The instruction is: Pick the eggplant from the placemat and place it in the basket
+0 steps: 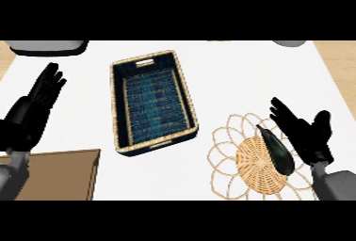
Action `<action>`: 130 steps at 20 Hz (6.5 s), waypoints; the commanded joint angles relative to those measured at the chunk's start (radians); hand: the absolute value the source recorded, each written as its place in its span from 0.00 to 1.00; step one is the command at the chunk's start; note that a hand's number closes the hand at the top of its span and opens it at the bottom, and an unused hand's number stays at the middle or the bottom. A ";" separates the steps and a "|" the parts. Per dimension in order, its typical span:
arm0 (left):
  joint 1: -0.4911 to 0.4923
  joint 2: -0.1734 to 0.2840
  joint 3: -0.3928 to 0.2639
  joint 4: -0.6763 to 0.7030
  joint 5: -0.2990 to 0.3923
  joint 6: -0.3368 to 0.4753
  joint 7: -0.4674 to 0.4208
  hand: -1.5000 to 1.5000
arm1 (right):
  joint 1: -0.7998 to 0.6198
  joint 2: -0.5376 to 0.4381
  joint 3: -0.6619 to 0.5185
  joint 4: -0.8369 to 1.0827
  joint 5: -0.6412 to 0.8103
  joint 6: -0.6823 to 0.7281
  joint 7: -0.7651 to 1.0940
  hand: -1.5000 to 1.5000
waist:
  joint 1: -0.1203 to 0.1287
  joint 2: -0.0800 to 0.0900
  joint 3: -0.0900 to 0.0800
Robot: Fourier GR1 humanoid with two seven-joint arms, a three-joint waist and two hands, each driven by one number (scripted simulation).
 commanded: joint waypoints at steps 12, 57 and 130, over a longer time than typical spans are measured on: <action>0.011 -0.064 -0.099 0.138 -0.088 0.056 0.153 0.50 | 0.010 0.138 -0.226 0.015 -0.265 0.642 -0.627 0.00 | -0.009 -0.018 0.016; -0.066 -0.193 -0.045 0.235 -0.206 0.016 0.181 0.50 | -0.281 -0.341 0.076 0.520 0.559 0.654 -0.890 0.00 | 0.029 -0.014 0.015; -0.102 -0.381 0.052 0.163 -0.426 -0.191 0.285 0.50 | -0.809 0.486 0.290 0.475 1.124 0.041 0.365 1.00 | 0.215 -0.021 0.010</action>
